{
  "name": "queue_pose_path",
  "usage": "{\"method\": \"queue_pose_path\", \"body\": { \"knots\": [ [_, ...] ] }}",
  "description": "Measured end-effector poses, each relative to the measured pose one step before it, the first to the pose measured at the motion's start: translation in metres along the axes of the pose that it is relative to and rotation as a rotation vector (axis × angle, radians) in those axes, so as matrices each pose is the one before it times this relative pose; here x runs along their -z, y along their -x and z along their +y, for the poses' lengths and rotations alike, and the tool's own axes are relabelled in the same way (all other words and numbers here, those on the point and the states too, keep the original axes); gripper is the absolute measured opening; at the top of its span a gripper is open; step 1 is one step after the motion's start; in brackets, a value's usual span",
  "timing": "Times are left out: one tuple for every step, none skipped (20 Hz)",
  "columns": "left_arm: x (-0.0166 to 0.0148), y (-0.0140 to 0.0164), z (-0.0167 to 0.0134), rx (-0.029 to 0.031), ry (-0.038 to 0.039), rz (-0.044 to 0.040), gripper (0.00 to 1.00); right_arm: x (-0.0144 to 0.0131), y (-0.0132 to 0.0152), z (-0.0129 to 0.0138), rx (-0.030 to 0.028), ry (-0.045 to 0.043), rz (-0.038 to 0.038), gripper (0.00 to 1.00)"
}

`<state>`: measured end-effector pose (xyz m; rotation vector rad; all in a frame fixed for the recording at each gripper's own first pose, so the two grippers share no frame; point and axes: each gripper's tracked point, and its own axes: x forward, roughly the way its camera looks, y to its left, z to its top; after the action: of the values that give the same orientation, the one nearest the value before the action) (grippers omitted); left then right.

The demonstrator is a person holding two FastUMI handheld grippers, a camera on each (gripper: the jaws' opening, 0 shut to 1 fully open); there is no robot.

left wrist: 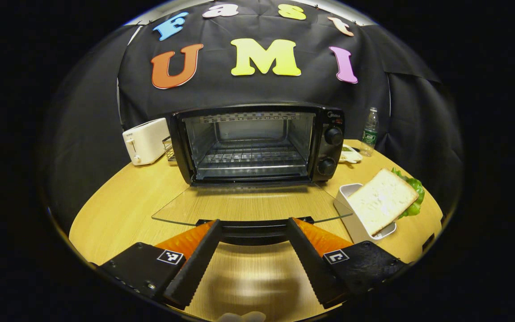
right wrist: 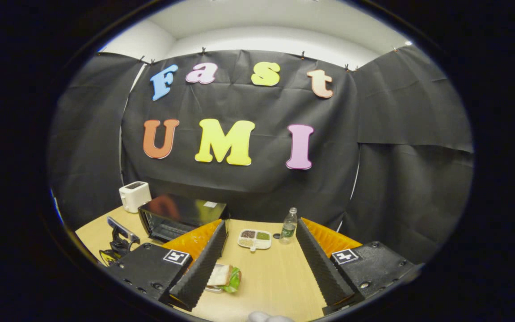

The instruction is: Open the electric oven with the left hand, put the food in, and close the electric oven.

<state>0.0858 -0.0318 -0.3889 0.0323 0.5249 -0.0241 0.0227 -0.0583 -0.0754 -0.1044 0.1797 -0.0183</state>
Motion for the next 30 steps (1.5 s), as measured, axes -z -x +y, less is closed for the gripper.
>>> {"method": "queue_pose_path", "body": {
  "knots": [
    [0.0067, -0.00071, -0.00148, 0.00005, -0.00084, 0.01312, 0.98, 0.00239, 0.00007, 0.00028, -0.00183, 0.00336, 0.00532, 1.0],
    [0.00679, -0.00147, 0.0005, -0.00253, -0.00104, 0.0144, 0.97, 0.00159, -0.00015, 0.00134, -0.00094, 0.0018, 0.00321, 1.0],
    [0.00649, -0.0021, 0.00011, 0.00202, 0.00362, 0.01872, 0.97, 0.00308, 0.00011, -0.00036, -0.00034, 0.00247, 0.00682, 1.0],
    [0.00806, -0.00242, 0.0, 0.00045, 0.00893, 0.01933, 0.96, 0.00194, -0.00096, 0.00055, -0.0011, 0.00163, 0.00515, 1.0],
    [0.00621, -0.00196, -0.00086, 0.00382, 0.01371, 0.016, 0.96, 0.00218, -0.00015, -0.00074, 0.00076, 0.00131, 0.00621, 0.96],
    [0.00232, 0.0003, -0.00094, 0.0033, 0.00613, 0.00244, 1.0, 0.00178, -0.00041, -0.00019, 0.00047, 0.00127, 0.00546, 0.96],
    [-0.00108, 0.00062, -0.00034, 0.00014, -0.00425, -0.00785, 0.97, 0.00346, -0.00096, -0.0007, 0.00095, 0.00081, 0.00578, 0.96],
    [0.0006, 0.00059, -0.00015, -0.00246, -0.01081, 0.00178, 0.98, 0.00119, -0.00128, -0.00093, 0.00117, 0.00124, 0.00391, 0.96],
    [0.00051, -0.00057, 0.00015, -0.00126, -0.00139, -0.00204, 0.97, 0.00179, -0.00183, -0.00095, 0.0021, -0.00084, 0.00565, 0.96],
    [-0.0021, 0.00083, 0.00058, -0.00128, -0.00134, -0.00891, 0.97, 0.00095, -0.00123, 0.00015, -0.0024, -0.00487, 0.00534, 0.96],
    [-0.00343, 0.0013, 0.00094, -0.00509, -0.00867, -0.00794, 0.97, 0.00076, -0.00135, -0.00016, -0.00144, -0.00582, 0.00263, 0.96],
    [-0.00296, 0.00244, -0.00071, -0.00402, -0.01025, -0.00782, 0.96, 0.00012, -0.00117, 0.00037, -0.00303, -0.00623, 0.00171, 0.96],
    [-0.00529, 0.00254, -0.00005, -0.00359, -0.00619, -0.01304, 0.96, 0.00046, -0.00126, 0.00018, -0.00083, -0.00371, -0.00153, 0.96],
    [-0.00596, 0.00523, -0.00005, -0.00063, 0.00433, -0.01145, 0.96, 0.00032, -0.00106, 0.00038, -0.00355, -0.00064, 0.00128, 0.96],
    [-0.00741, 0.00642, 0.00147, -0.00303, 0.0081, -0.01596, 0.96, 0.00353, -0.00178, 0.00057, -0.00505, -0.00017, 0.00337, 0.96],
    [-0.00789, 0.00575, 0.00479, -0.00455, 0.00844, -0.0147, 0.96, 0.00249, -0.00138, 0.00004, -0.0027, -0.00168, 0.00457, 0.96],
    [-0.00955, 0.00761, 0.004, -0.00477, 0.01057, -0.01835, 0.96, 0.00267, -0.00071, 0.00018, -0.00536, -0.00682, 0.00665, 0.96],
    [-0.01228, 0.00892, 0.00212, -0.00302, 0.01054, -0.02517, 0.96, 0.005, -0.00185, 0.00074, -0.00857, -0.01, 0.00944, 0.96],
    [-0.01248, 0.00774, -0.00073, 0.00226, 0.0071, -0.02105, 0.96, 0.00947, -0.00273, -0.00033, -0.00438, -0.00848, 0.01708, 0.96],
    [-0.01288, 0.01145, 0.00288, -0.01286, 0.00249, -0.02334, 0.96, 0.01003, -0.00256, 0.00097, -0.00717, -0.00502, 0.01826, 0.96],
    [-0.01539, 0.01134, 0.00093, 0.00557, 0.0038, -0.02877, 0.96, 0.01058, -0.00408, 0.00048, -0.00769, -0.00952, 0.02026, 0.96],
    [-0.01645, 0.008, 0.00405, -0.00629, 0.00092, -0.02996, 0.95, 0.01043, -0.00346, 0.00132, -0.00816, -0.01195, 0.02333, 0.96],
    [-0.01615, 0.01177, 0.00237, -0.00361, 0.00331, -0.03094, 0.96, 0.01235, -0.00488, 0.00036, -0.00701, -0.01116, 0.02346, 0.96],
    [-0.01629, 0.01157, 0.0014, -0.00436, 0.00084, -0.03321, 0.96, 0.0118, -0.00495, 0.00057, -0.00496, -0.01307, 0.02449, 0.96],
    [-0.01578, 0.01006, 0.00188, -0.0073, 0.00382, -0.03285, 0.96, 0.01119, -0.00436, 0.00131, -0.0084, -0.00989, 0.02029, 0.96],
    [-0.01712, 0.00904, 0.00205, -0.0024, 0.00454, -0.03496, 0.96, 0.00922, -0.00672, 0.00107, -0.0063, -0.00517, 0.01612, 1.0],
    [-0.01692, 0.00853, 0.002, -0.00739, 0.00241, -0.03039, 0.96, 0.00935, -0.00547, 0.00279, -0.01157, -0.00503, 0.01473, 0.96],
    [-0.01585, 0.00858, 0.00123, -0.00142, 0.0015, -0.03027, 0.96, 0.00983, -0.00708, 0.0008, -0.00622, -0.00149, 0.02251, 0.96],
    [-0.01479, 0.00657, 0.00107, -0.00461, 0.00177, -0.02901, 0.96, 0.01031, -0.00741, 0.00189, -0.01428, -0.0083, 0.02234, 1.0],
    [-0.01585, 0.007, 0.00308, -0.00281, 0.00444, -0.02726, 0.95, 0.00846, -0.00768, 0.00305, -0.01534, -0.0132, 0.02613, 0.96]
  ]
}}
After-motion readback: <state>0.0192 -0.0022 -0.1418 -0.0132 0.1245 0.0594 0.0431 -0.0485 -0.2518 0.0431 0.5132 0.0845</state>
